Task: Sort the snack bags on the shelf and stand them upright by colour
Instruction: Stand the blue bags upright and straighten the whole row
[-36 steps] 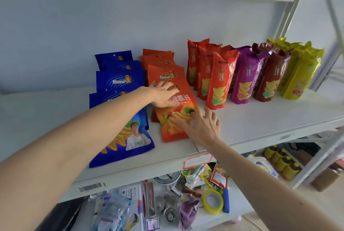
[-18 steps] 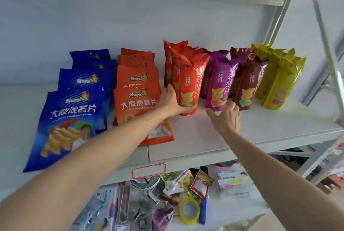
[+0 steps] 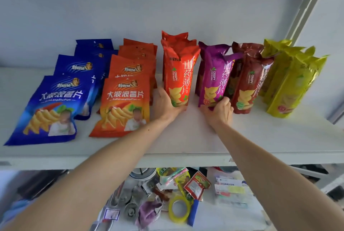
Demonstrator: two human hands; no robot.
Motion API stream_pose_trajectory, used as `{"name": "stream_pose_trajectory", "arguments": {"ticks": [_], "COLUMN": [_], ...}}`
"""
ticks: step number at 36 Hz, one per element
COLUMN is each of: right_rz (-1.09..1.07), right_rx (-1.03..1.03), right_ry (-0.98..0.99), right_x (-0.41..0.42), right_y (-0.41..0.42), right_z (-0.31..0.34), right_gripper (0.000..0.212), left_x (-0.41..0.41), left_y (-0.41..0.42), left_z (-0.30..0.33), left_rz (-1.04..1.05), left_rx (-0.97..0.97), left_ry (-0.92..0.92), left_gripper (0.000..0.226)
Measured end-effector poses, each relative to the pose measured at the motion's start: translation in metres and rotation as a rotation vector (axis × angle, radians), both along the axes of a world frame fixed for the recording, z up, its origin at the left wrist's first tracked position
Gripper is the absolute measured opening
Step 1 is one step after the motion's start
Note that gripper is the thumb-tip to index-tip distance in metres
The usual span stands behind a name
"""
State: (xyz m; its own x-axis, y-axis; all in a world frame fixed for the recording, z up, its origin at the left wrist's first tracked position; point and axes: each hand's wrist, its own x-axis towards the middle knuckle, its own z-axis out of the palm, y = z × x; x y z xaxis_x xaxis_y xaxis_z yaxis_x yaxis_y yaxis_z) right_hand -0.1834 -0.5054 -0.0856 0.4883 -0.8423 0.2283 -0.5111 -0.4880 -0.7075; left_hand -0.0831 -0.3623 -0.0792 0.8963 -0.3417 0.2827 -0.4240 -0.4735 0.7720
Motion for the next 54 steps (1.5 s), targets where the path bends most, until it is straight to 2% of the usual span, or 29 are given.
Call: {"name": "stream_pose_trajectory", "arguments": {"ticks": [6, 12, 17, 21, 25, 28, 32, 34, 36, 40, 43, 48, 51, 54], "right_rz": [0.018, 0.066, 0.099, 0.103, 0.096, 0.067, 0.023, 0.007, -0.004, -0.012, 0.007, 0.055, 0.067, 0.074], "right_rx": [-0.007, 0.030, 0.069, 0.070, 0.015, -0.006, 0.022, 0.040, 0.043, 0.080, 0.119, 0.082, 0.024, -0.028], "right_ry": [0.005, 0.005, 0.012, 0.033, 0.047, 0.044, 0.010, 0.002, 0.004, -0.028, -0.039, -0.005, 0.050, 0.096], "right_x": [-0.002, -0.010, -0.023, -0.041, -0.064, -0.080, -0.092, -0.094, -0.095, -0.091, -0.085, -0.079, -0.078, -0.076], "right_y": [-0.002, 0.000, 0.003, 0.006, 0.002, -0.007, -0.027, -0.039, -0.050, -0.068, -0.081, -0.097, -0.105, -0.109], "right_z": [-0.001, 0.002, 0.003, 0.003, 0.002, 0.003, 0.005, 0.005, 0.004, 0.004, 0.005, 0.003, 0.001, -0.001], "right_gripper": [0.076, 0.084, 0.081, 0.083, 0.074, 0.071, 0.067, 0.066, 0.074, 0.097, 0.103, 0.095, 0.095, 0.086], "left_x": [-0.007, -0.008, -0.016, -0.029, -0.051, -0.065, -0.083, -0.088, -0.090, -0.093, -0.092, -0.084, -0.080, -0.078], "left_y": [-0.001, 0.005, 0.010, 0.012, 0.013, 0.004, -0.015, -0.025, -0.037, -0.063, -0.083, -0.109, -0.119, -0.125], "left_z": [0.002, 0.003, 0.000, 0.003, 0.007, 0.004, -0.001, -0.004, -0.006, -0.006, -0.004, -0.005, -0.007, -0.011], "left_rz": [-0.060, -0.073, -0.011, 0.145, 0.259, 0.129, -0.061, -0.105, -0.135, -0.146, -0.069, 0.071, 0.143, 0.189], "left_rx": [0.005, 0.117, 0.167, 0.198, 0.148, 0.115, 0.124, 0.158, 0.200, 0.217, 0.175, 0.083, 0.099, 0.126], "left_ry": [-0.029, -0.023, -0.054, -0.116, -0.273, -0.335, -0.292, -0.252, -0.210, -0.091, 0.011, -0.024, -0.035, -0.064], "left_gripper": [0.106, 0.107, 0.098, 0.097, 0.070, 0.058, 0.043, 0.045, 0.052, 0.083, 0.101, 0.095, 0.099, 0.101]}}
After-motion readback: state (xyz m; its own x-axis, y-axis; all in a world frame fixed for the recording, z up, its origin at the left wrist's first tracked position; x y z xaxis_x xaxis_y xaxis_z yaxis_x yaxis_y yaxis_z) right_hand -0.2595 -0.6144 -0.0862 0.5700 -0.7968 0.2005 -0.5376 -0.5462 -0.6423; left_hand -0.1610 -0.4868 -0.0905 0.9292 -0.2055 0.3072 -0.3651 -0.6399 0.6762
